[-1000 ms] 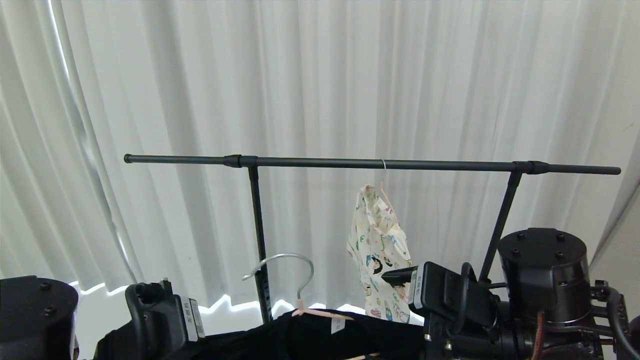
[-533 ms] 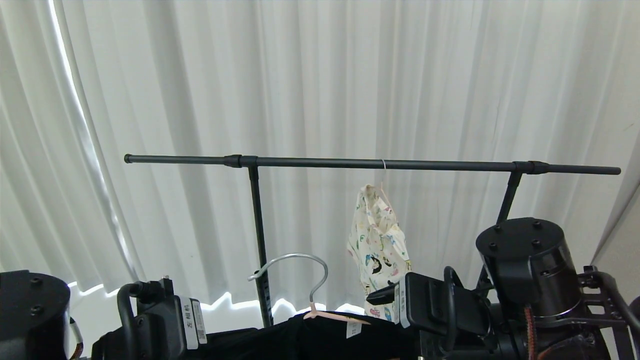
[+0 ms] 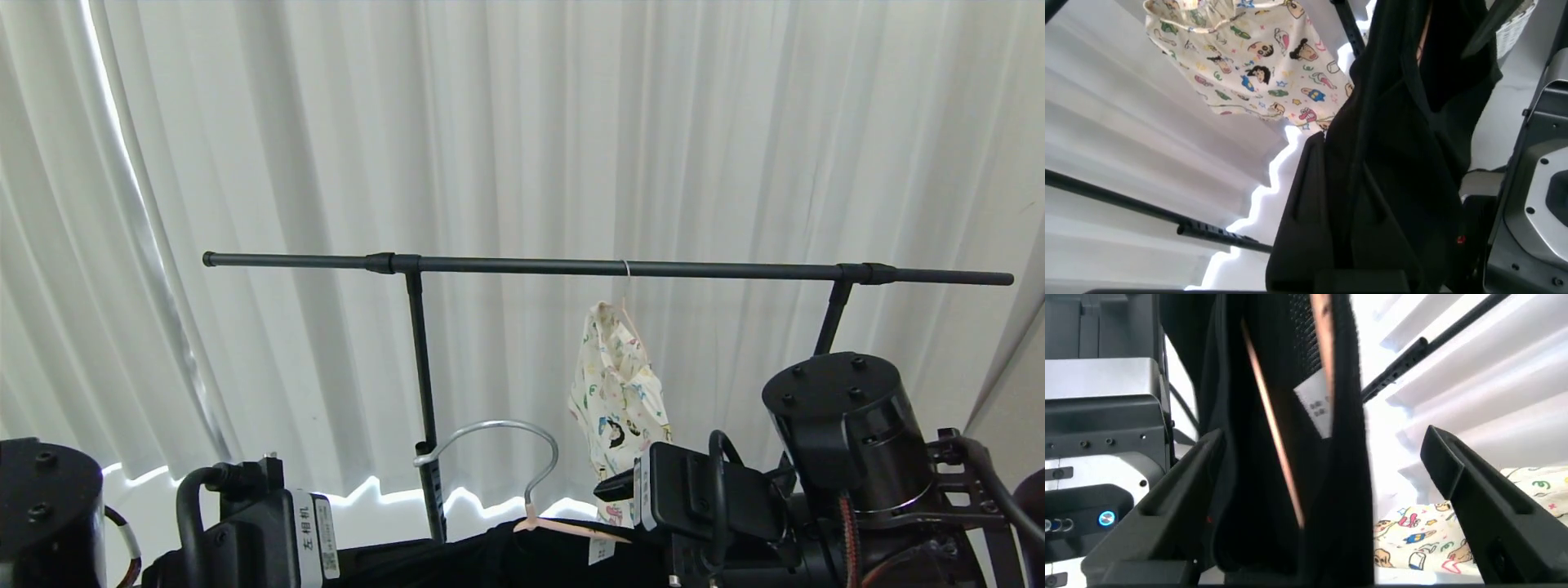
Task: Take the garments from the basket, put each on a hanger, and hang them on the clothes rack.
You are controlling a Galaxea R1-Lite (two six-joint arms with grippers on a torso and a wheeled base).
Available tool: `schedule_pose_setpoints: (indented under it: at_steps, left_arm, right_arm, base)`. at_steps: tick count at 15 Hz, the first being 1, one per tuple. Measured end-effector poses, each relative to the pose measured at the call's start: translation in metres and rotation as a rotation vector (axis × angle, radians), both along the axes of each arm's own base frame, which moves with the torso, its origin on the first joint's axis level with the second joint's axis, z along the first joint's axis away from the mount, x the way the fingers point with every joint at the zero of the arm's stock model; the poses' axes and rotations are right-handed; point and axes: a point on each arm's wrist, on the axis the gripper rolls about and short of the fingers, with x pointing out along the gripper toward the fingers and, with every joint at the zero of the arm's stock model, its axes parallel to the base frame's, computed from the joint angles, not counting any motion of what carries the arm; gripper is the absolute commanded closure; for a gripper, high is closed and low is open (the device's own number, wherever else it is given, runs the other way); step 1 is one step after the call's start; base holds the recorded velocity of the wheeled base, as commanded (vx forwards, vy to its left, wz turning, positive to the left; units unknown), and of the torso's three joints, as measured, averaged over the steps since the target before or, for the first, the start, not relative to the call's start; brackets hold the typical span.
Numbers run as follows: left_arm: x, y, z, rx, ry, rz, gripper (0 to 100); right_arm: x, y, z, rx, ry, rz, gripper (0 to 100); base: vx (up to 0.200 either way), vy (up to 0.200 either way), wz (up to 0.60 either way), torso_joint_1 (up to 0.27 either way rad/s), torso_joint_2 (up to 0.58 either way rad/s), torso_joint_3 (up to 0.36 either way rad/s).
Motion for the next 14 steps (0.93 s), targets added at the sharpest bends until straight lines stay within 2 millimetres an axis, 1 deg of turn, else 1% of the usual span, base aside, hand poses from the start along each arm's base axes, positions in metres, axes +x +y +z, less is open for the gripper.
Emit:
schedule_pose_setpoints:
  at_steps: [6, 10, 11, 14]
  left_arm:
    - [0.000, 0.000, 0.003, 0.001, -0.025, -0.006, 100]
    - [-0.003, 0.003, 0.005, -0.007, -0.040, 0.002, 100]
    - [-0.003, 0.003, 0.005, -0.003, -0.047, 0.017, 0]
    - [-0.003, 0.004, 0.005, -0.002, -0.047, 0.026, 0]
  right_arm:
    - [0.004, 0.006, 0.001, 0.002, -0.005, -0.006, 100]
    - [0.008, 0.005, 0.000, 0.001, -0.006, -0.019, 100]
    - [0.009, 0.005, 0.000, 0.000, -0.006, -0.024, 100]
    - [0.011, 0.003, 0.000, -0.003, -0.008, -0.035, 100]
  base:
    - [0.000, 0.000, 0.00, 0.000, 0.00, 0.000]
    - [0.000, 0.000, 0.00, 0.000, 0.00, 0.000]
    - [0.000, 0.000, 0.00, 0.000, 0.00, 0.000]
    - [0.000, 0.000, 0.00, 0.000, 0.00, 0.000]
